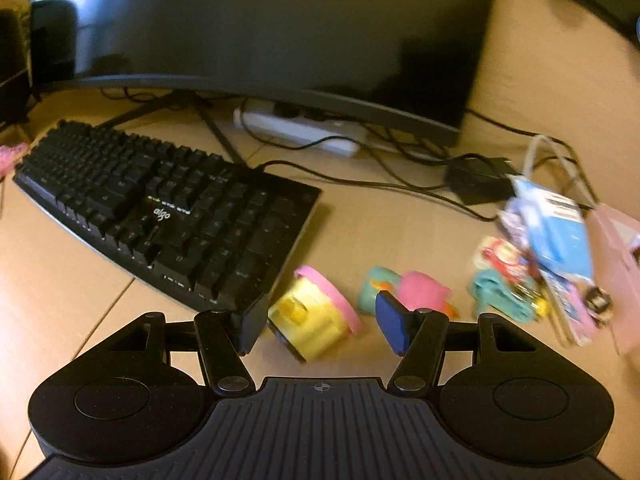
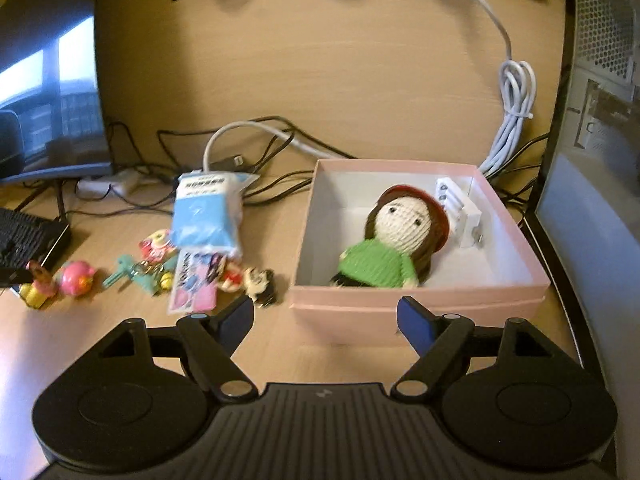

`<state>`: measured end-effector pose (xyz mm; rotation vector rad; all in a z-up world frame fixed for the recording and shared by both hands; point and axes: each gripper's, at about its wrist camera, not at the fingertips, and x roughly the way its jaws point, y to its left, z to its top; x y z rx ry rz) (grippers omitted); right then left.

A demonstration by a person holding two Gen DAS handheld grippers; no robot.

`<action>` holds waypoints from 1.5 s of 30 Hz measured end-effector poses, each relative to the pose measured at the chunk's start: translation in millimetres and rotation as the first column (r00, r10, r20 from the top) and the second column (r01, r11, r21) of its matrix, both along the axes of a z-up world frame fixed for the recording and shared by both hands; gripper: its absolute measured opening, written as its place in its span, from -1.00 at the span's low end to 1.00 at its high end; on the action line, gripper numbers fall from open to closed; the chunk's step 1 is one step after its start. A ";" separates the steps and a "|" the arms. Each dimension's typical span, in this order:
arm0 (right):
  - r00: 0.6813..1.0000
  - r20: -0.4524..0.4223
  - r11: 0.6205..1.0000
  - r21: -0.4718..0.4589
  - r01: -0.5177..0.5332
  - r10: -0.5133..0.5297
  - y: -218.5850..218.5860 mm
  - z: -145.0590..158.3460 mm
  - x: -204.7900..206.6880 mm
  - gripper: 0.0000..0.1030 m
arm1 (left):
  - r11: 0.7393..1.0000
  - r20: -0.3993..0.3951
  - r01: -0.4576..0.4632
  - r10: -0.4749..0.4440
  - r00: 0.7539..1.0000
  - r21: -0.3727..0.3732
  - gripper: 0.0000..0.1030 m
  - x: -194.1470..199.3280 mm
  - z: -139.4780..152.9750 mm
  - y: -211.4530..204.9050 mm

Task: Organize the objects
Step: 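Place the white plastic piece into the pink box with the right tool, then grasp the yellow-and-pink cupcake toy with the left tool, then grasp the pink pig toy with the right tool while the left tool holds the cupcake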

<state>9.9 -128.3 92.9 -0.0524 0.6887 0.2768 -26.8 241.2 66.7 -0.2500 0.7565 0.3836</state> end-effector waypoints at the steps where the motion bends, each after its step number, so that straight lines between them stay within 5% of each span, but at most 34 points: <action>1: 1.000 0.000 1.000 -0.007 0.001 -0.001 2.8 0.5 -3.6 0.57 | 1.000 -0.016 -0.030 0.030 0.999 0.004 0.25 5.5 -3.2 2.3; 5: 1.000 -0.017 1.000 -0.027 0.012 -0.012 5.2 2.5 -13.5 0.64 | 0.998 -0.030 -0.062 0.062 0.998 -0.019 0.19 12.5 -16.8 6.1; 13: 0.999 -0.035 0.998 -0.055 -0.033 0.031 24.4 2.2 -11.5 0.64 | 0.993 -0.026 0.119 -0.119 0.993 0.025 0.22 -14.2 -20.6 -33.5; 19: 0.987 -0.020 0.986 -0.048 -0.158 0.157 74.5 7.3 -10.1 0.64 | 0.989 -0.009 0.077 -0.079 0.997 -0.129 0.17 -19.2 -25.8 -7.5; 21: 0.979 -0.012 0.977 -0.052 -0.205 0.204 88.6 8.8 -15.0 0.64 | 0.982 -0.007 0.069 -0.071 0.997 -0.176 0.00 -20.0 -27.8 -2.0; 29: 0.939 -0.043 0.937 -0.068 -0.344 0.342 141.4 -2.3 -5.4 0.64 | 0.963 -0.016 0.064 -0.071 0.997 -0.262 -0.09 -56.7 -23.1 4.4; 38: 0.840 -0.082 0.835 -0.097 -0.542 0.536 266.5 -35.6 22.0 0.64 | 0.949 -0.001 0.058 -0.062 0.998 -0.311 -0.09 -116.1 -5.9 25.6; 40: 0.837 -0.116 0.832 -0.101 -0.546 0.536 288.4 -45.2 32.5 0.54 | 0.949 0.004 0.045 -0.046 0.999 -0.312 -0.09 -124.0 -3.1 31.3; 43: 0.837 -0.152 0.836 -0.086 -0.542 0.526 300.5 -50.4 38.7 0.02 | 0.947 0.015 0.054 -0.052 0.999 -0.317 -0.09 -130.1 1.5 34.8; 45: 0.848 -0.146 0.846 -0.095 -0.525 0.510 295.7 -45.7 33.0 -0.05 | 0.943 0.018 0.082 -0.080 0.997 -0.322 -0.09 -129.3 2.6 32.0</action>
